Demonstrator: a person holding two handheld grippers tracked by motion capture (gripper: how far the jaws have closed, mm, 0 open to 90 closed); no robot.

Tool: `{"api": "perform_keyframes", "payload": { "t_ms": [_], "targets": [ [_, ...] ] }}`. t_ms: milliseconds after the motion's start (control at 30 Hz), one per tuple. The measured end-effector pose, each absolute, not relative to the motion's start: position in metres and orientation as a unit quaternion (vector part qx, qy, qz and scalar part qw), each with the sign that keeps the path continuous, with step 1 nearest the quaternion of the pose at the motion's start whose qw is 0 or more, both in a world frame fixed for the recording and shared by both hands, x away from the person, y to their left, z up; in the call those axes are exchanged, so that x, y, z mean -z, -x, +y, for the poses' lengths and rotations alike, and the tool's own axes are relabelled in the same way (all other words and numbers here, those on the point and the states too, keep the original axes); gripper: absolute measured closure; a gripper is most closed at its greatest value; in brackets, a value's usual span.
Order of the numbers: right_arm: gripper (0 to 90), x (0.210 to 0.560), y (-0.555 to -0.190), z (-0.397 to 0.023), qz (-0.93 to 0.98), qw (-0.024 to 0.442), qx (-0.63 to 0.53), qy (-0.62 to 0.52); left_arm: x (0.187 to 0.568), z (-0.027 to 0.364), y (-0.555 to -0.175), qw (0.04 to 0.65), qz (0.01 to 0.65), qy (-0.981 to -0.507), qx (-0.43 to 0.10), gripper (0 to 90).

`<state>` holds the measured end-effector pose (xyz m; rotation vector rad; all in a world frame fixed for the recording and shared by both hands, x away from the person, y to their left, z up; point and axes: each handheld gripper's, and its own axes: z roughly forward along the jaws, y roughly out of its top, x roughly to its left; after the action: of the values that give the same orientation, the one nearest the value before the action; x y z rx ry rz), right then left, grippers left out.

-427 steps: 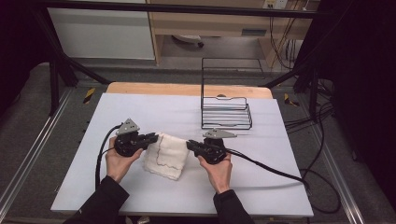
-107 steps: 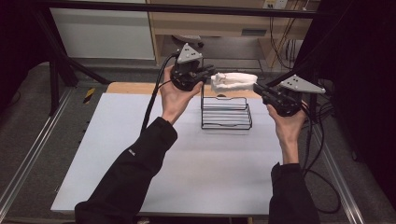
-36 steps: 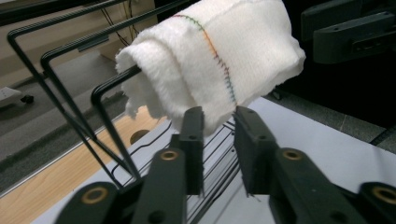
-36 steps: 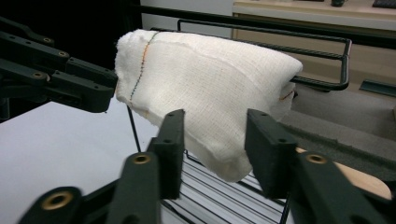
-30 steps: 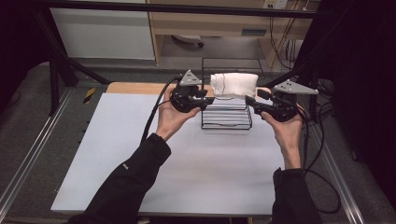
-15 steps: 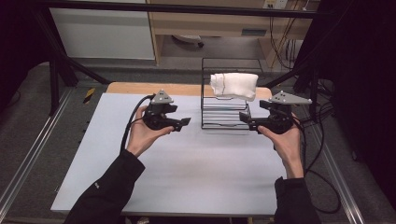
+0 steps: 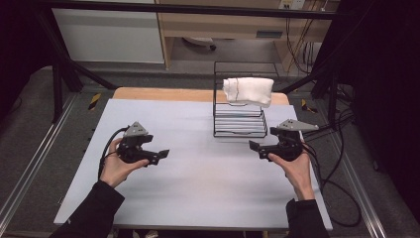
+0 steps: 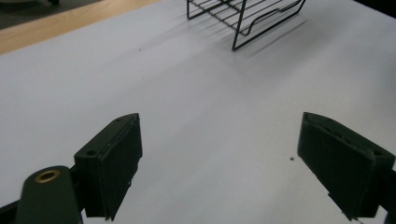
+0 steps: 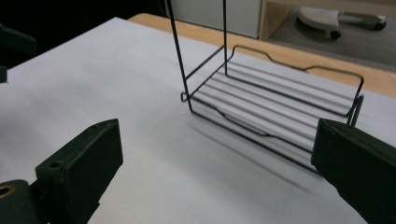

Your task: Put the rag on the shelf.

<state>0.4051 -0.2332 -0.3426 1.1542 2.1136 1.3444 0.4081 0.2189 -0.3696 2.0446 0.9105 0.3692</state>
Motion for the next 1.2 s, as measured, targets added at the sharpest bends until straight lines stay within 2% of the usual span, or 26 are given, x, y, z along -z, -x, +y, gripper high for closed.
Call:
{"api": "perform_keyframes", "payload": {
  "t_ms": [300, 733, 1200],
  "targets": [
    [1.2, 0.386, -0.393, -0.233, 0.767, 0.166, -0.464, -0.411, 0.402, 0.252, -0.384, 0.413, 0.393, -0.808, -0.149, 7.3],
    [0.7, 0.433, -0.371, -0.243, 0.779, 0.121, -0.45, -0.42, 0.432, 0.281, -0.358, 0.419, 0.403, -0.801, -0.143, 6.5],
    [0.7, 0.447, -0.357, -0.254, 0.772, 0.105, -0.455, -0.43, 0.438, 0.291, -0.353, 0.425, 0.402, -0.798, -0.141, 6.5]
  ]
}}
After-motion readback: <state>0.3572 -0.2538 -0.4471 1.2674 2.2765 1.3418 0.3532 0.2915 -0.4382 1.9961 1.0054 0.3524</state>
